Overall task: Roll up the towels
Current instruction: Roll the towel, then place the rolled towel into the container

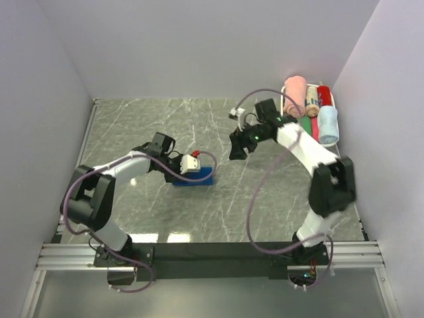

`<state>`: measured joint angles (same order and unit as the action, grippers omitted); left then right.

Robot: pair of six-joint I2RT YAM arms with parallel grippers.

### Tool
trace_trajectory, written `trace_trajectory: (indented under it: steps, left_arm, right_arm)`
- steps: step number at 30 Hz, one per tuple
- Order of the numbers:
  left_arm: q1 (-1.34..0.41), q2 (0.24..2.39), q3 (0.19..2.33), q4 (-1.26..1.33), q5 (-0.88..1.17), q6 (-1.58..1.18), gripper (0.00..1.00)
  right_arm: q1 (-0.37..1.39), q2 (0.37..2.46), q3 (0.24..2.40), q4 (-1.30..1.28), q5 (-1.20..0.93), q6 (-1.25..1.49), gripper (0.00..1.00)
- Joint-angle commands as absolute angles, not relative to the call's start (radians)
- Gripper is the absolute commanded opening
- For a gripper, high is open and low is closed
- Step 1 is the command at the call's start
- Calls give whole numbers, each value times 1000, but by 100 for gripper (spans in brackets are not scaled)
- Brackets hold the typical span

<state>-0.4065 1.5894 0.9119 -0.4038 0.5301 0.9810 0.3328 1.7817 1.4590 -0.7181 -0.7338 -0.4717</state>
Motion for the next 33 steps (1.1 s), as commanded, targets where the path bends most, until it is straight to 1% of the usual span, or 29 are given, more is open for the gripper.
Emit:
trace_trajectory:
  steps: [1,3,4,5,6,8,9,10,12,14,17,20,21,27,33]
  left_arm:
    - [-368,1692,965,-607,566,995,23]
    - [-351,1718,1014,-641,574,993,23]
    - [-347,1745,1053,-658,586,992,23]
    - [-338,1759,1071,-672,591,992,24]
    - [-336,1773,1086,-683,594,992,23]
    - [-328,1801,1115,-698,600,991,23]
    - [-327,1808,1124,-703,601,989,23]
    - [-327,1824,1141,-712,603,989,24]
    - [-319,1839,1153,-715,606,983,24]
    - [-316,1856,1167,-718,607,979,24]
    - [-313,1870,1177,-716,606,977,23]
    - [-305,1887,1186,-718,611,971,23]
    - [-304,1891,1190,-718,611,969,23]
    - [-298,1922,1223,-723,618,963,23]
    - [-298,1944,1243,-723,617,960,23]
  right_arm:
    - [336,1546,1239,-435,-564,-442,75]
    - [336,1456,1090,-336,-523,-480,72]
    - [337,1387,1059,-327,-517,-495,71]
    - [344,1355,1031,-322,-520,-514,66]
    - [351,1324,984,-321,-522,-549,64]
    - [405,1247,939,-315,-500,-583,59]
    - [431,1227,899,-301,-486,-618,59]
    - [499,1197,879,-289,-471,-635,59]
    - [575,1183,844,-255,-417,-666,61]
    - [677,1201,838,-224,-356,-670,64]
    - [783,1275,845,-154,-298,-687,66]
    - [850,1367,856,-57,-227,-712,69]
    - [862,1390,861,-8,-213,-716,69]
    - [906,1583,955,95,-152,-695,70]
    - [922,1693,996,188,-92,-729,72]
